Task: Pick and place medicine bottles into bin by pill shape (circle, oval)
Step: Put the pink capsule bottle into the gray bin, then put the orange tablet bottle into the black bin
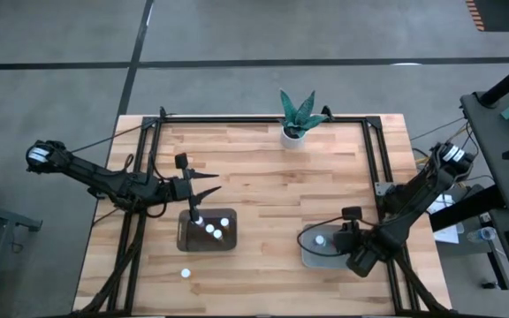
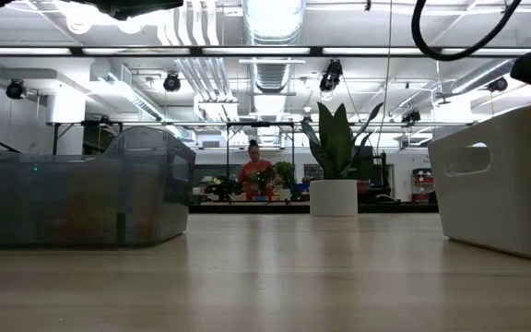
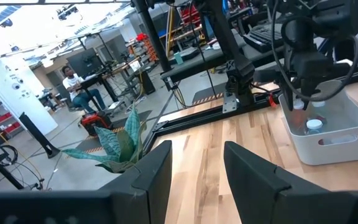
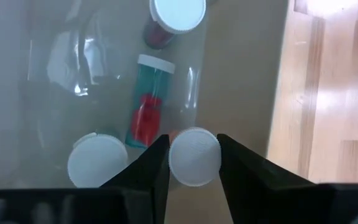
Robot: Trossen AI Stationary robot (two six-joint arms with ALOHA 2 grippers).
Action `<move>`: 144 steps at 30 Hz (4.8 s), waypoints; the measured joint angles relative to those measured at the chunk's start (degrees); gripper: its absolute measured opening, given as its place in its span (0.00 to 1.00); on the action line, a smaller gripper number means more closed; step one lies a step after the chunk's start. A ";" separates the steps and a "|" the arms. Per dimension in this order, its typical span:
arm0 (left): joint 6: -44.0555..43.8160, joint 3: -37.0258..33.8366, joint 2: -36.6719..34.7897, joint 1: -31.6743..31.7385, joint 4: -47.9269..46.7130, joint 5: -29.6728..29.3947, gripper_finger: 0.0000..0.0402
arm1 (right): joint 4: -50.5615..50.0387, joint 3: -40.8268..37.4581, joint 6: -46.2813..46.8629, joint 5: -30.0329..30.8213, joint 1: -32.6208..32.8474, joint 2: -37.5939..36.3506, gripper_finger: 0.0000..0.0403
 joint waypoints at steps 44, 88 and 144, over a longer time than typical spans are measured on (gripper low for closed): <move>-4.02 -0.02 -0.02 -0.04 3.05 0.23 0.32 | 15.98 10.53 -12.56 19.52 -0.32 -3.66 0.27; -65.79 33.60 25.81 -9.44 -36.96 10.21 0.32 | 102.80 -29.31 -59.24 -8.07 -30.57 -13.05 0.13; -147.36 43.03 51.14 -31.93 -74.37 29.94 0.32 | 100.27 -30.27 -58.49 -7.58 -30.82 -16.55 0.13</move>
